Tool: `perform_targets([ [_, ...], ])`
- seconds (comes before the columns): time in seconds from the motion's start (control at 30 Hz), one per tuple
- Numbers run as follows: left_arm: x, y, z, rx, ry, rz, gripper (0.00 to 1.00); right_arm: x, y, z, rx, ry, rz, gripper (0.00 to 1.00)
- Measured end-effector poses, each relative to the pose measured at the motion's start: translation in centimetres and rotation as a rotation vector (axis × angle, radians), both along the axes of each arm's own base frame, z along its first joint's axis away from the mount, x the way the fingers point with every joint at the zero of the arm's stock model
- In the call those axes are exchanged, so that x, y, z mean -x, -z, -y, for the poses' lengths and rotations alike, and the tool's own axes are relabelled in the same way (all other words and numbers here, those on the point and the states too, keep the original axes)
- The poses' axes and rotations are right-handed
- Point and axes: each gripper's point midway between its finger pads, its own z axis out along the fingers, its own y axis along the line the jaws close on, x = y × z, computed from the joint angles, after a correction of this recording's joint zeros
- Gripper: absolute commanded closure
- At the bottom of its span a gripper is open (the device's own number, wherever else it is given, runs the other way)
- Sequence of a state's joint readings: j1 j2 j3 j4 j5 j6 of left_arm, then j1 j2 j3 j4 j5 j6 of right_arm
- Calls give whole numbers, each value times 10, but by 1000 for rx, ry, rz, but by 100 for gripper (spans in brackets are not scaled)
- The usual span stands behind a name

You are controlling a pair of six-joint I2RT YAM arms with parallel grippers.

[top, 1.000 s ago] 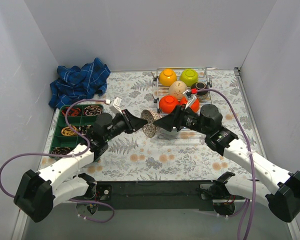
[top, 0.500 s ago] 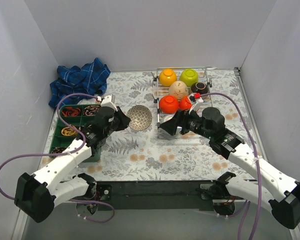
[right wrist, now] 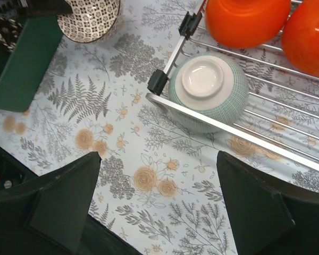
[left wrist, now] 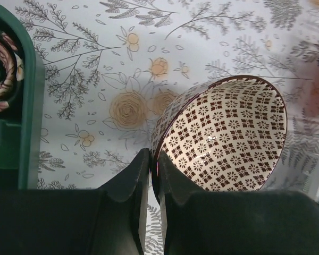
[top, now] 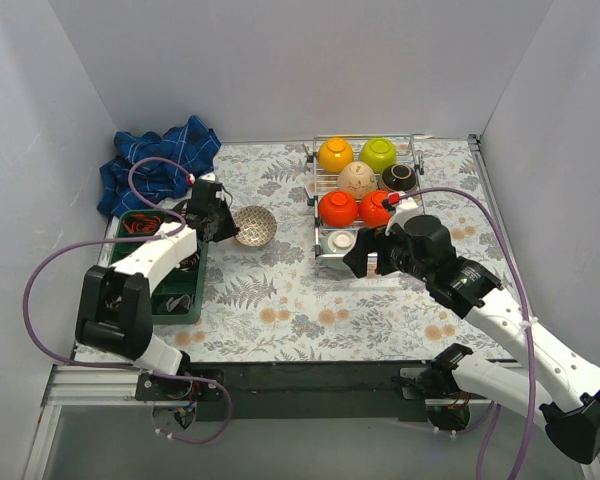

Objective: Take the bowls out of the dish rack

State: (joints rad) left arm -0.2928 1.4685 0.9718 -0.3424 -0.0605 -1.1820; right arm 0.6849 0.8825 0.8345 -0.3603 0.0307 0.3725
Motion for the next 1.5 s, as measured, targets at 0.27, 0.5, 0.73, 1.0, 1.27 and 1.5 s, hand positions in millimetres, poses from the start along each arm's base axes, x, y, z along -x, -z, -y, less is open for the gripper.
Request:
perform_targets([
  [0.27, -17, 34, 0, 38, 26, -110, 100, 5, 20, 12, 107, -1, -43, 2],
  [0.5, -15, 40, 6, 66, 55, -141, 77, -3, 29, 8, 158, -1, -87, 2],
  [0.73, -15, 15, 9, 85, 85, -84, 36, -22, 30, 2, 160, 29, -136, 2],
  [1.0, 4, -43, 7, 119, 99, 29, 2, -56, 44, 16, 99, 113, -268, 3],
  [1.27, 78, -103, 8, 274, 114, 162, 2, -82, 74, 30, -16, 148, -445, 2],
  [1.5, 115, -107, 6, 327, 107, 149, 2, -93, 84, 23, -121, 98, -518, 1],
])
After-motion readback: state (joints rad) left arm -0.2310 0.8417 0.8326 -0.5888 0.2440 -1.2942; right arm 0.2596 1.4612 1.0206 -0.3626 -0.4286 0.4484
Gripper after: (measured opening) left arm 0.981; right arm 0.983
